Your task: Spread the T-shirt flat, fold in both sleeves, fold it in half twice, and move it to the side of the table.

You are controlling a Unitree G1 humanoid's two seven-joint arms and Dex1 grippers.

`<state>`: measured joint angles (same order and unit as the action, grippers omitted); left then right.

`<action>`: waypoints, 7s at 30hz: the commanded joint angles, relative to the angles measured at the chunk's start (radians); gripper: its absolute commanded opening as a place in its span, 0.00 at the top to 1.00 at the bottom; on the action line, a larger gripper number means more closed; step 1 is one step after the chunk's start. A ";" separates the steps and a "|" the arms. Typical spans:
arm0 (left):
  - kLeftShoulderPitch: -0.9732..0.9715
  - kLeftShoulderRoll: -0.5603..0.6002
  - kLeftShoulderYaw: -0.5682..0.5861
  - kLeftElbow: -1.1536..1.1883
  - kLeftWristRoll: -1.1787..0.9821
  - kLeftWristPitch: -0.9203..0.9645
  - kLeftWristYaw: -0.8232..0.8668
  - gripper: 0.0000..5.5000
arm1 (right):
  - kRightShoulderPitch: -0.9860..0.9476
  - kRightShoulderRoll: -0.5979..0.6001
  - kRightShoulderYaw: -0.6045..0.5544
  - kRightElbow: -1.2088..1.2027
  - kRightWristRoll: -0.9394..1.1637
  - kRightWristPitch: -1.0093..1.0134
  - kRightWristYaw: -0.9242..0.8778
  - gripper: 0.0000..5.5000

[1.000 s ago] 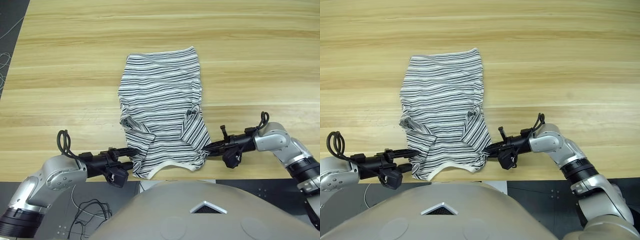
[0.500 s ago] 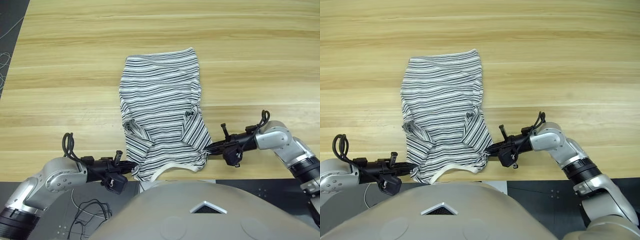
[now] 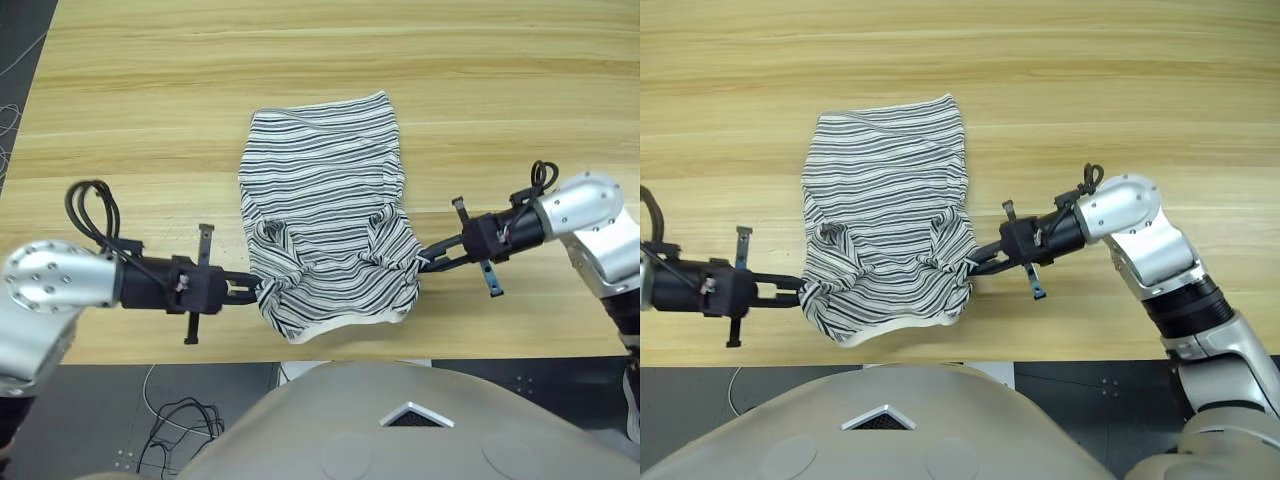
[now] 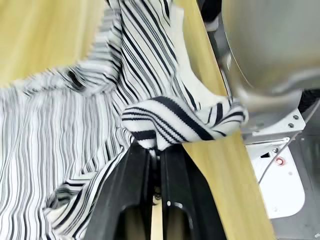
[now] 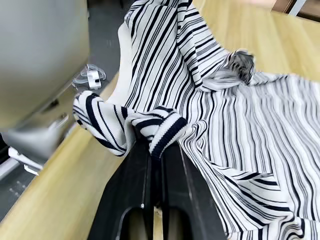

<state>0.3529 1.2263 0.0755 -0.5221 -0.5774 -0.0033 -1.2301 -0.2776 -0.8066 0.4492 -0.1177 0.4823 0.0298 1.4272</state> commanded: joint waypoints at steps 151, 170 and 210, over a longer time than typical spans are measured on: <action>-0.346 -0.187 -0.430 0.681 0.907 -0.150 0.166 0.73 | -0.311 0.426 -0.120 1.069 -0.691 -0.426 -0.207 0.75; -0.907 -0.213 -0.668 1.149 1.886 -0.657 1.553 0.73 | 0.064 0.420 -0.187 -0.074 0.016 0.696 -0.099 0.75; -0.963 -0.306 -0.636 1.439 1.560 -0.651 1.662 0.73 | -0.103 0.941 -0.245 0.342 -0.339 0.731 -0.905 0.75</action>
<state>-0.6369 0.8835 -0.5885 0.9428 1.0237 -0.6572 0.4795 -0.4777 -0.0993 0.3466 0.4416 -0.0128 0.3671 0.7323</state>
